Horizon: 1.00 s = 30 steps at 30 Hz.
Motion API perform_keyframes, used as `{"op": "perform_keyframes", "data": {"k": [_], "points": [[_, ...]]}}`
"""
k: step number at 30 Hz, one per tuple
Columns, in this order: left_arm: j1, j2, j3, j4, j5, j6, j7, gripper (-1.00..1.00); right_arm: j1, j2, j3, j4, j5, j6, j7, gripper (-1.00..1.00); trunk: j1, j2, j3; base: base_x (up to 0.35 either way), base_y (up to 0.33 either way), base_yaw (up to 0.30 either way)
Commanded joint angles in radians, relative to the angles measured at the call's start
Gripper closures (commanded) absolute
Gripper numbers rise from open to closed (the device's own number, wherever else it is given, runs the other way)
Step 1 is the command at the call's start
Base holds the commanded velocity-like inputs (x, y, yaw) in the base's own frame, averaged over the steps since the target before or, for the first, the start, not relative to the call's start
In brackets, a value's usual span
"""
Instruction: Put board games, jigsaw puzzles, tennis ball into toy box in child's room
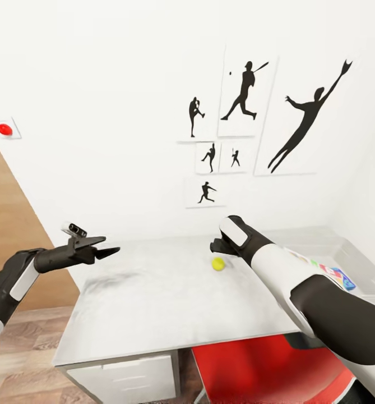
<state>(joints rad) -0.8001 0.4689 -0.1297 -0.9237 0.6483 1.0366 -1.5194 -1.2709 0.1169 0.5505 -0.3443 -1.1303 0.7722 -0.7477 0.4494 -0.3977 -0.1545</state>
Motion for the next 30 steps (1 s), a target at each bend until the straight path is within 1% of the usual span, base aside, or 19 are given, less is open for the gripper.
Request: {"op": "perform_keyframes", "data": {"k": [1, 6, 9, 13, 17, 19, 23, 28, 30], "points": [[-0.001, 0.007, -0.006, -0.006, 0.002, 0.011, -0.008, -1.0, -0.001, 0.0, 0.008, -0.001, -0.009, 0.003, -0.007, -1.0, 0.001, -0.002, -0.004, 0.0, 0.0, -0.077], [-0.001, 0.014, -0.01, -0.042, 0.005, 0.011, -0.012, -1.0, -0.001, 0.0, 0.008, -0.001, -0.009, 0.003, -0.006, -1.0, 0.001, -0.002, -0.012, 0.0, 0.0, -0.077], [-0.001, 0.026, -0.009, -0.079, 0.016, 0.011, -0.013, -1.0, -0.002, 0.001, 0.007, -0.001, -0.009, 0.003, -0.006, -1.0, 0.001, -0.002, -0.017, 0.0, 0.0, -0.077], [-0.002, 0.035, -0.006, -0.106, 0.031, 0.011, -0.013, -1.0, -0.002, 0.003, 0.007, -0.002, -0.009, 0.002, -0.005, -1.0, 0.001, -0.002, -0.023, 0.0, 0.0, -0.077], [-0.008, 0.045, -0.003, -0.134, 0.037, 0.011, -0.013, -1.0, -0.003, 0.005, 0.007, -0.007, -0.009, 0.001, -0.005, -1.0, 0.001, -0.002, -0.029, 0.0, 0.0, -0.077], [-0.012, 0.056, -0.002, -0.171, 0.038, 0.011, -0.013, -1.0, -0.002, 0.006, 0.007, -0.023, -0.009, 0.002, -0.005, -1.0, 0.001, -0.002, -0.032, 0.0, 0.0, -0.077], [-0.015, 0.07, 0.001, -0.233, 0.04, 0.011, -0.013, -1.0, -0.002, 0.007, 0.009, -0.061, -0.009, 0.002, -0.005, -1.0, 0.001, -0.002, -0.039, 0.0, 0.0, -0.077], [-0.016, 0.075, 0.001, -0.253, 0.04, 0.011, -0.013, -1.0, -0.002, 0.007, 0.012, -0.097, -0.01, 0.002, -0.005, -1.0, 0.001, -0.002, -0.047, 0.0, 0.0, -0.079], [-0.016, 0.076, 0.002, -0.255, 0.04, 0.011, -0.013, -1.0, -0.002, 0.007, 0.014, -0.125, -0.01, 0.002, -0.005, -1.0, 0.001, -0.002, -0.049, 0.0, 0.0, -0.091]]}}
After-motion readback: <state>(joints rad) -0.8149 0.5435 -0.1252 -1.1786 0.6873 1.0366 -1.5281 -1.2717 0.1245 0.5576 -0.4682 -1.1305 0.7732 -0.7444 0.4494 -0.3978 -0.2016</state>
